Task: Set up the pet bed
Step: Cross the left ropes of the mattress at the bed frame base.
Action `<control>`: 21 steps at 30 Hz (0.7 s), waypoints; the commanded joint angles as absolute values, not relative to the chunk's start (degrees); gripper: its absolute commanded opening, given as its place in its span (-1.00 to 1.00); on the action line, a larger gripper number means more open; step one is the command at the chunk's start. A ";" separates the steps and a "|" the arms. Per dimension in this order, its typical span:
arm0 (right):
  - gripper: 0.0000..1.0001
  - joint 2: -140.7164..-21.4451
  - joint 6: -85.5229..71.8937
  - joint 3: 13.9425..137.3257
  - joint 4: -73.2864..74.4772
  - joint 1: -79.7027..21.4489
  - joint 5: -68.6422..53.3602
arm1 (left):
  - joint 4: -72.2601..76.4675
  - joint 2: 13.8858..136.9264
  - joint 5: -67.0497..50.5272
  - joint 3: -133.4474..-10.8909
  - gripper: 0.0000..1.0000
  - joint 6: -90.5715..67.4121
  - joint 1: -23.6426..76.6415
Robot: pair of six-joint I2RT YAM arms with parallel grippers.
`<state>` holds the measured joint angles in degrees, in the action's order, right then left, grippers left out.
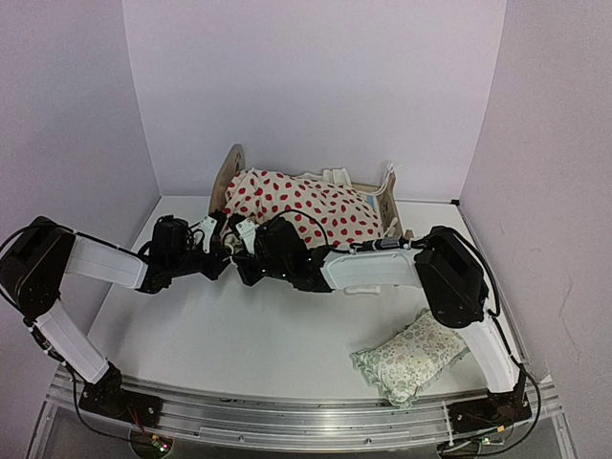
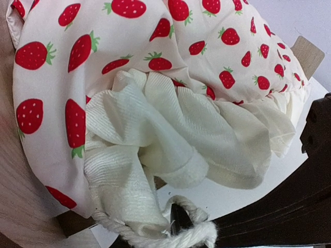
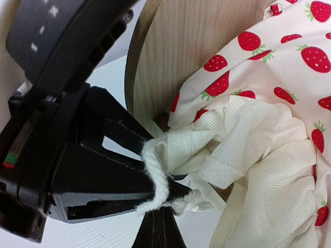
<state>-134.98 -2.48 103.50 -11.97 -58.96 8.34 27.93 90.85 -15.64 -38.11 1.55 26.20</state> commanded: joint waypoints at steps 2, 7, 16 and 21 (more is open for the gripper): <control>-1.00 -132.54 -3.81 106.19 -12.98 -59.13 7.03 | 32.16 91.09 -17.67 -38.21 -0.84 1.59 26.19; -1.00 -132.54 -4.04 106.25 -13.01 -59.15 7.03 | 32.17 91.08 -18.34 -37.82 -1.00 1.17 26.19; -1.00 -132.03 -3.83 106.41 -12.99 -58.70 8.39 | 30.93 88.42 -18.51 -36.39 -1.00 0.78 26.19; -0.61 -131.38 -3.94 105.84 -13.01 -58.41 8.72 | 30.29 87.48 -18.32 -35.86 -1.00 0.53 26.20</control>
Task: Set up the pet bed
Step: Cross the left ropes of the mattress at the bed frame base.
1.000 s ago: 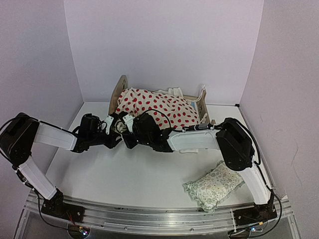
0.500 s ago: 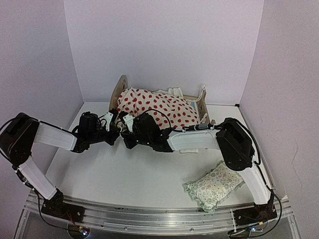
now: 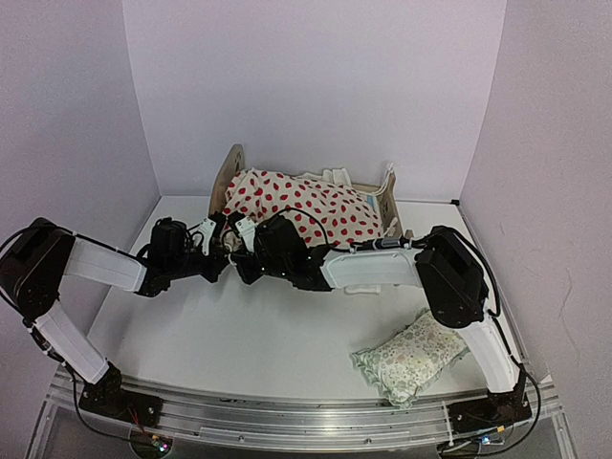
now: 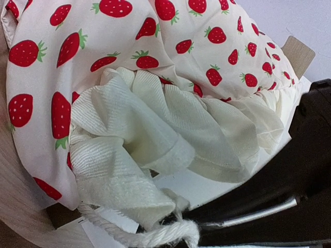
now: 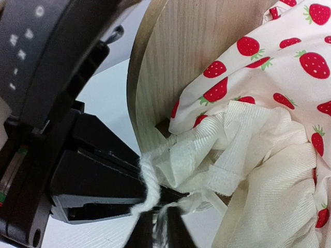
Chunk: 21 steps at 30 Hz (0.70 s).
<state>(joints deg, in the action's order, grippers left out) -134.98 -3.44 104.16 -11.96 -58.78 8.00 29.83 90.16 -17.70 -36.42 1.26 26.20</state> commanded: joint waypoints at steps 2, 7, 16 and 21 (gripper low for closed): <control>-0.52 -131.07 -3.95 105.76 -13.01 -58.42 8.74 | 30.30 87.41 -18.08 -35.82 -1.00 0.50 26.19; -0.45 -130.62 -3.74 105.62 -13.07 -58.27 8.79 | 30.75 87.40 -17.67 -35.58 -1.00 0.53 26.18; -0.60 -131.97 -4.05 106.96 -13.01 -57.63 9.13 | 31.98 88.92 -19.20 -36.61 -0.95 -1.56 26.19; -0.82 -132.64 -4.03 107.75 -13.01 -56.90 9.22 | 31.85 89.50 -19.55 -36.97 -0.83 -1.64 26.21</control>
